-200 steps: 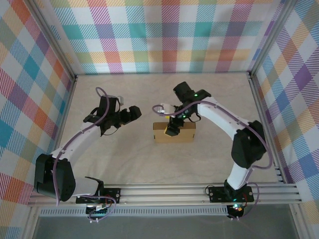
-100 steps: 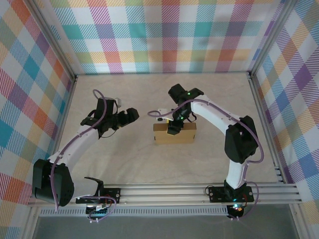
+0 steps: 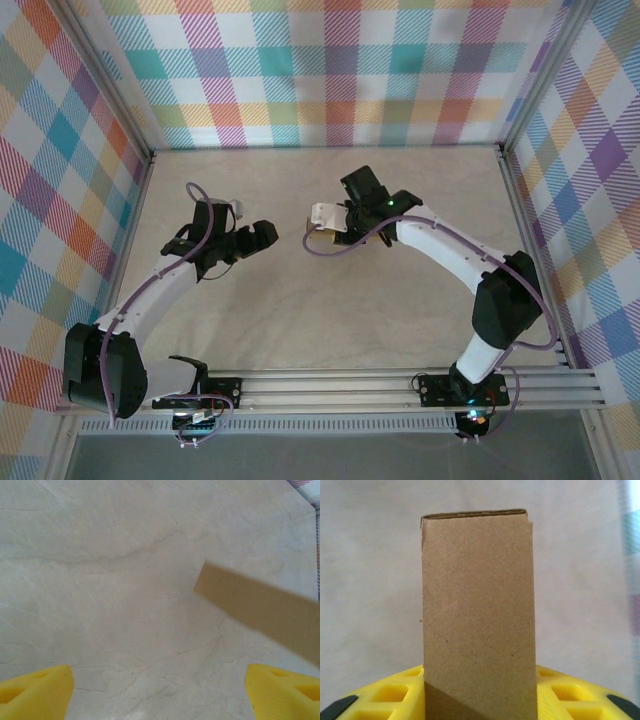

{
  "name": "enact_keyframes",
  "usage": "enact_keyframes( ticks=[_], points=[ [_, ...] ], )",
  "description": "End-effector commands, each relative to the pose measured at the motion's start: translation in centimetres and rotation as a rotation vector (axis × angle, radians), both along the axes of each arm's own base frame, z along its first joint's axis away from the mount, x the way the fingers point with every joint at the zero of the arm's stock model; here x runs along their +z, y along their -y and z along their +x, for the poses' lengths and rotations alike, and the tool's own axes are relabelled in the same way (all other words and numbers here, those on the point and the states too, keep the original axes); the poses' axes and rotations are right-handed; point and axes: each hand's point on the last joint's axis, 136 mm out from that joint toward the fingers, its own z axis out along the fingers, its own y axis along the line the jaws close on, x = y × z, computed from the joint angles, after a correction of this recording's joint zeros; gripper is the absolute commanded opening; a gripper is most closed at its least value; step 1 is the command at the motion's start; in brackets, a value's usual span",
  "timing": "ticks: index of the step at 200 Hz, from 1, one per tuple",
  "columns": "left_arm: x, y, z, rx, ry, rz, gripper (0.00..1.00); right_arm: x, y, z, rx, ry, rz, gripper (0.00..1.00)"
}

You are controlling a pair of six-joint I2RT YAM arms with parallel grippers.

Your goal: Fold the paper box

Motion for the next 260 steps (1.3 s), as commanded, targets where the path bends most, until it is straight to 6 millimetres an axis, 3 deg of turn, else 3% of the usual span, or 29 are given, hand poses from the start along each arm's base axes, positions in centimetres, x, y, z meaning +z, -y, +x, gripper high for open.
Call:
enact_keyframes(
  ticks=[1, 49, 81, 113, 180, 197, 208, 233, 260],
  points=[
    [-0.2, -0.9, 0.0, 0.016, 0.010, 0.017, 0.88, 2.4, -2.6, 4.3, -0.006, 0.321, 0.027, 0.42],
    [0.0, -1.5, -0.3, 0.028, 0.018, 0.032, 0.88, 0.9, -4.4, 8.4, -0.060, 0.675, -0.027, 0.42],
    [-0.1, -1.8, -0.5, 0.035, 0.020, 0.034, 0.88, -2.9, -4.6, 8.8, -0.062, 0.688, -0.073, 0.43],
    [-0.1, -1.8, -0.5, 0.040, 0.018, 0.029, 0.88, -4.0, -4.3, 9.9, -0.135, 0.788, -0.079, 0.47],
    [-0.2, -1.7, -0.2, 0.041, 0.014, 0.014, 0.88, -7.5, -4.0, 9.9, -0.140, 0.666, -0.074, 0.60],
    [-0.3, -1.7, -0.3, 0.039, 0.012, 0.013, 0.87, -7.4, -3.8, 10.3, -0.158, 0.660, -0.062, 0.68],
    [-0.3, -1.7, -0.3, 0.038, 0.012, 0.017, 0.87, -7.1, -3.6, 10.5, -0.173, 0.650, -0.045, 0.81],
    [-0.4, -1.9, -0.4, 0.043, 0.009, 0.017, 0.87, -8.1, -3.2, 10.2, -0.157, 0.571, -0.061, 0.99],
    [-0.6, -1.9, -0.3, 0.048, 0.010, 0.006, 0.87, -8.5, -2.9, 10.2, -0.145, 0.572, -0.066, 1.00]
  ],
)
